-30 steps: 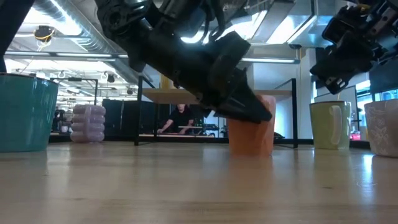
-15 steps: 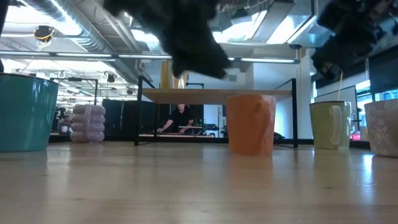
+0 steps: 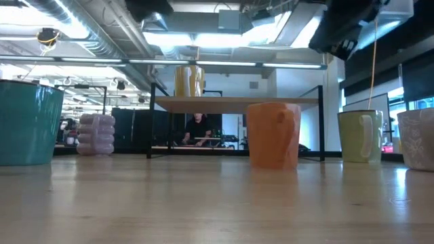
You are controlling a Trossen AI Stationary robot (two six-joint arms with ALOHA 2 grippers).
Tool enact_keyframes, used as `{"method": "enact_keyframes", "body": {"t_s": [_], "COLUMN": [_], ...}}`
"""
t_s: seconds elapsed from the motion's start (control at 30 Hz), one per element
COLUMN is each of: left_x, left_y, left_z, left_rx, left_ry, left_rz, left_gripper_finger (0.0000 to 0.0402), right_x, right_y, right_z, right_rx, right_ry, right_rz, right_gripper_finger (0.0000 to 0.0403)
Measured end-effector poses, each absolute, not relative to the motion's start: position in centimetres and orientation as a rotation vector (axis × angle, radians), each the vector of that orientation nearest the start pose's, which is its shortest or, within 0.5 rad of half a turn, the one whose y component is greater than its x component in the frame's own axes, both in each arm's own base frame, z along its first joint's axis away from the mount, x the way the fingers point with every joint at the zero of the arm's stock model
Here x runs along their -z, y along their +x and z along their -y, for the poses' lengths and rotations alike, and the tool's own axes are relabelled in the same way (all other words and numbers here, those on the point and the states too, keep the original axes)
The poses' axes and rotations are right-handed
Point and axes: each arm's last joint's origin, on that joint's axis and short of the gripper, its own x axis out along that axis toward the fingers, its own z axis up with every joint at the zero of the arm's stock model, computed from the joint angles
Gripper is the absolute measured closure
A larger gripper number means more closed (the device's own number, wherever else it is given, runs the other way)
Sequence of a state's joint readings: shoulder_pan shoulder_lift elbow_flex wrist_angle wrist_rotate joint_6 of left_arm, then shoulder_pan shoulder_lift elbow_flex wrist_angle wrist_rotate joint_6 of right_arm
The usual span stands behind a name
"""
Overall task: Place coffee mugs
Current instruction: Put the orange mug on the shelf
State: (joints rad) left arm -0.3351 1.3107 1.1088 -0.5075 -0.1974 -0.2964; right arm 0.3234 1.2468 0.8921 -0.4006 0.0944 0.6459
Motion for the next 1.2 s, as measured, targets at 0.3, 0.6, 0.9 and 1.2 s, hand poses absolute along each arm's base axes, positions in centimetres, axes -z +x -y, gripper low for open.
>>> {"method": "enact_keyframes", "body": {"t_s": [0.3,0.6,0.9,1.2], "left_x": [-32.2,-32.2,-32.1,-32.0], "left_y": [24.1,23.8,23.6,23.6], "left_z": [9.4,9.7,9.8,9.7], "left_rx": [0.075,0.084,0.084,0.054], "left_ry": [-0.013,-0.024,-0.014,-0.001], "left_rz": [-0.648,-0.656,-0.672,-0.675], "left_gripper_finger": [0.0280,0.0280,0.0280,0.0280], "right_x": [-23.7,-20.4,-16.8,-12.6], "right_y": [27.1,27.3,26.9,28.0], "right_z": [-10.7,-14.2,-16.9,-16.7], "right_rx": [0.196,0.510,0.671,0.794], "right_ry": [0.799,0.678,0.563,0.402], "right_rz": [-0.890,-0.678,-0.487,-0.388], "right_gripper_finger": [0.0382,0.0229,0.0143,0.0171]}}
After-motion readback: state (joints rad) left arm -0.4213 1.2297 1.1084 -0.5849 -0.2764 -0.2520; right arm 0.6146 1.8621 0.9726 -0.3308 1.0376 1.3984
